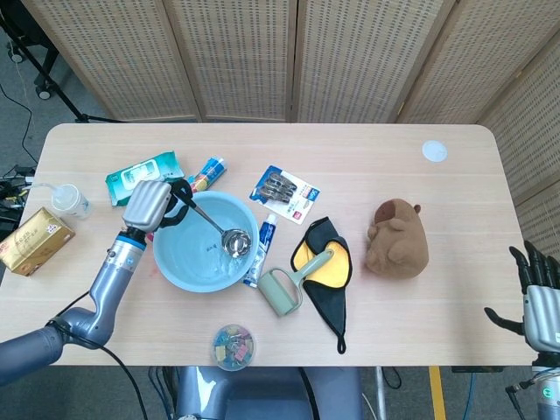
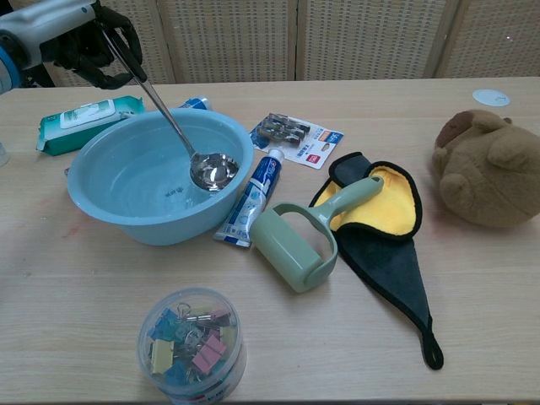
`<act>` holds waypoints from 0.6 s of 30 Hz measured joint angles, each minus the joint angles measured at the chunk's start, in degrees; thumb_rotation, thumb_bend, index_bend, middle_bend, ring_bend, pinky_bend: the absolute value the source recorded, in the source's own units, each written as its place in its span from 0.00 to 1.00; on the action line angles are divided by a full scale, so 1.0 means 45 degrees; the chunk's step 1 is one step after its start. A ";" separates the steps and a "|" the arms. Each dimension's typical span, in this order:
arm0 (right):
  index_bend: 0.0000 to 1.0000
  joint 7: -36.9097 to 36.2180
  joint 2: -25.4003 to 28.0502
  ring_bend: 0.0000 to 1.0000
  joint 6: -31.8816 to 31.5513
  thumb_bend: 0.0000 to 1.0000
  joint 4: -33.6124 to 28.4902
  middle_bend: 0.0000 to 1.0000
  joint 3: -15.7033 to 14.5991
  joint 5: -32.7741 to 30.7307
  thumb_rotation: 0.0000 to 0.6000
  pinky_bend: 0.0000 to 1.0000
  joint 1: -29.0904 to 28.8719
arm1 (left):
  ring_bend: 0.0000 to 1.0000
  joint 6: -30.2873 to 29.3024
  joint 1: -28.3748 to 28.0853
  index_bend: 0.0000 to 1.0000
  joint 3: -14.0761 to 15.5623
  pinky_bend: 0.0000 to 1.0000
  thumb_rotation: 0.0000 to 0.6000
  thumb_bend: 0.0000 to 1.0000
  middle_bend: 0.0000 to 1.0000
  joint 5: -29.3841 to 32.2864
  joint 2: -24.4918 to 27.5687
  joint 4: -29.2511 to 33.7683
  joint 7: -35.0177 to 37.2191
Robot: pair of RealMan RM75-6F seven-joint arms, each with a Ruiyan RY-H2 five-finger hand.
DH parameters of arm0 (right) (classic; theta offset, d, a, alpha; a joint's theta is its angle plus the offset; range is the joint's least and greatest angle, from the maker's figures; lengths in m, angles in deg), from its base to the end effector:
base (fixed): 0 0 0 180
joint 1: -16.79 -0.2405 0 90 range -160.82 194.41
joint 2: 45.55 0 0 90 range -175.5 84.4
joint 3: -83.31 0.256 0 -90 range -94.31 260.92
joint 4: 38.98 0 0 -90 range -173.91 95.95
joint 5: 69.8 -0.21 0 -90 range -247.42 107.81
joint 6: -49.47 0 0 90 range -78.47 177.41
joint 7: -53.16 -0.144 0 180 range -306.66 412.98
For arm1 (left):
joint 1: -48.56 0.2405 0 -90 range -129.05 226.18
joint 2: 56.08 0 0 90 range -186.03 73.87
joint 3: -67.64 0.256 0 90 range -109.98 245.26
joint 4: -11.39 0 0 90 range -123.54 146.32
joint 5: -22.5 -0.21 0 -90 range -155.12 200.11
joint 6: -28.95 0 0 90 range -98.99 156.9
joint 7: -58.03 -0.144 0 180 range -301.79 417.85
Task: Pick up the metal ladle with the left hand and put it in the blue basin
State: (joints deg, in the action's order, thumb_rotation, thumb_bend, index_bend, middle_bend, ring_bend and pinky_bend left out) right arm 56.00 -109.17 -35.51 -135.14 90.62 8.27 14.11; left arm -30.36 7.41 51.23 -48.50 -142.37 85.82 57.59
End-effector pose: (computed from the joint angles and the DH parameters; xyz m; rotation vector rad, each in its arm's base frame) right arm -0.3172 -0.1828 0.1732 1.2088 -0.9396 0.8680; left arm -0.1667 0.3932 0.0464 -1.6114 -0.9504 -1.1801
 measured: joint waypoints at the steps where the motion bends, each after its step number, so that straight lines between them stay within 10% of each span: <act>1: 0.06 0.0018 -0.0013 0.00 0.0001 0.00 0.0003 0.00 -0.0012 0.0017 1.00 0.00 -0.0002 | 0.96 -0.0010 0.0036 0.96 -0.0001 0.92 1.00 0.53 0.96 -0.0010 0.0111 0.0108 0.0077; 18: 0.06 0.0441 -0.0296 0.00 0.0187 0.00 0.0127 0.00 -0.0173 0.0014 1.00 0.00 -0.0064 | 0.96 -0.0045 0.0746 0.96 0.0088 0.92 1.00 0.54 0.96 0.0023 0.1721 0.1138 0.1704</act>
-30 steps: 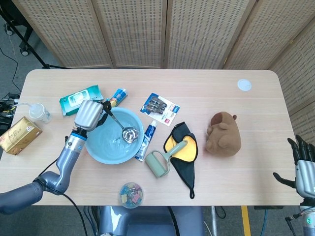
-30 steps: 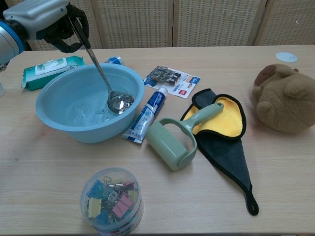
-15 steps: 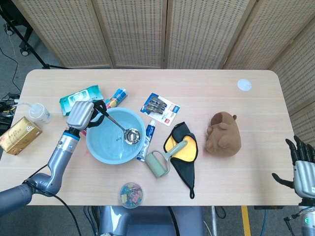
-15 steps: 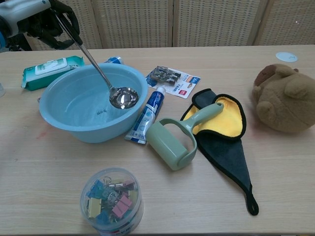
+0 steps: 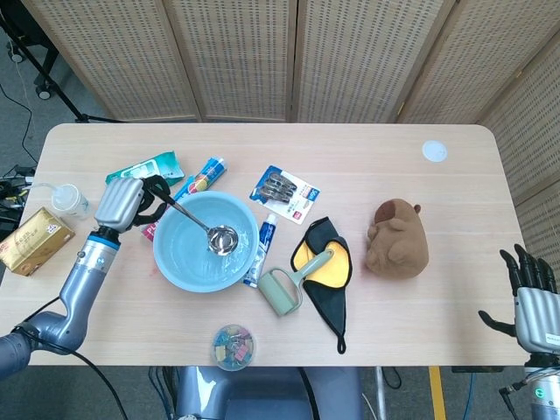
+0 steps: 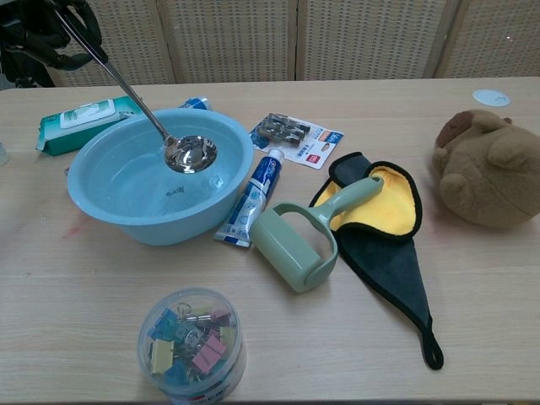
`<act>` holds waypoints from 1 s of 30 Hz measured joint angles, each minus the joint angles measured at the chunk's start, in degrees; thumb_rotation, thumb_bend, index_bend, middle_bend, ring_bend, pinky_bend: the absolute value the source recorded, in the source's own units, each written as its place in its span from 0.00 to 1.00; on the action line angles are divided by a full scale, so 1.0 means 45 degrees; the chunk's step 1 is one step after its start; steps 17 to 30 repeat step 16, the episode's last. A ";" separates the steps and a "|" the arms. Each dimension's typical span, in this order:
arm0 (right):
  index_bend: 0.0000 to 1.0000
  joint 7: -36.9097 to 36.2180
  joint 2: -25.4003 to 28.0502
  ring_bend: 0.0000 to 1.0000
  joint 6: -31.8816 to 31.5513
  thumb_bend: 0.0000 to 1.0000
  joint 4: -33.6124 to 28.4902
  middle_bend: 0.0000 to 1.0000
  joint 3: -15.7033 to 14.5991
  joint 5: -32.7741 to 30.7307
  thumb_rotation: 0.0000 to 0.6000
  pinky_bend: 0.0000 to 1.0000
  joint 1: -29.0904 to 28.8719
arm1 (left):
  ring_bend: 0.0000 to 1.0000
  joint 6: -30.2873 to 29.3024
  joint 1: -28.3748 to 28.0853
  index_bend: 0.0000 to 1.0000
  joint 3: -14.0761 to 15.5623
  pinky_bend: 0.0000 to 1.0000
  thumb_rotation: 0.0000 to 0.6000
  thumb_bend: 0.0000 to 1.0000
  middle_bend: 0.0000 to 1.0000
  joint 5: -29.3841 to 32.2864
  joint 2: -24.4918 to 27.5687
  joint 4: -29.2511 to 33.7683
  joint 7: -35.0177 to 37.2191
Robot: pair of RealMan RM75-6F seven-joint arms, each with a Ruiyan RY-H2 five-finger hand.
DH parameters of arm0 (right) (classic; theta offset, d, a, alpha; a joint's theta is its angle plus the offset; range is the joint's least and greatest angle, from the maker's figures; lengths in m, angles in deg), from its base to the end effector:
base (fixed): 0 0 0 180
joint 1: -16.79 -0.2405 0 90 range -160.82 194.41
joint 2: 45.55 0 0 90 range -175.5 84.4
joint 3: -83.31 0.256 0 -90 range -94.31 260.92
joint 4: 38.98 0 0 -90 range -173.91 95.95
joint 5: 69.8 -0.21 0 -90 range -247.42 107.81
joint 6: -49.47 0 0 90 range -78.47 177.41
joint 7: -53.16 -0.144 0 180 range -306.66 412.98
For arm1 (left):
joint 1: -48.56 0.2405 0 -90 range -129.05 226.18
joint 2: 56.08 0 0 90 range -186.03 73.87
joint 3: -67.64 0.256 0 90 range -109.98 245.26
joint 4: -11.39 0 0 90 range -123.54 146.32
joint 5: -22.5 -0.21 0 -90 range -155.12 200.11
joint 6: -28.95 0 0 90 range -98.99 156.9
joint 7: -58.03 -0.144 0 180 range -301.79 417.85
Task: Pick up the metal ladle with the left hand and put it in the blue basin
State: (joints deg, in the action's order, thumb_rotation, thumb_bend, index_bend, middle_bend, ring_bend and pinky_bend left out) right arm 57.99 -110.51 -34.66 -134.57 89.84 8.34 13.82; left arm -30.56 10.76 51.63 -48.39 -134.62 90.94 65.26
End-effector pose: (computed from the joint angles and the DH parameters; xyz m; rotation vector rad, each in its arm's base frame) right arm -0.3182 -0.1818 0.1625 1.2370 -0.9450 0.8363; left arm -0.1899 0.3845 0.0859 -1.5422 -1.0471 -1.2176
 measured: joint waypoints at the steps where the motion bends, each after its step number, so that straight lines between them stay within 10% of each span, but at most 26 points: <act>1: 0.06 0.0026 -0.0011 0.00 0.0000 0.00 0.0017 0.00 -0.0008 -0.0006 1.00 0.00 0.0001 | 0.96 -0.0008 0.0039 0.96 -0.0008 0.92 1.00 0.54 0.96 -0.0002 0.0053 0.0021 0.0176; 30: 0.06 0.0146 0.0117 0.00 -0.0350 0.00 -0.0255 0.00 -0.0066 0.0244 1.00 0.00 0.0150 | 0.96 0.0141 0.0450 0.96 -0.0023 0.92 1.00 0.54 0.96 -0.0247 0.1068 0.0567 0.2153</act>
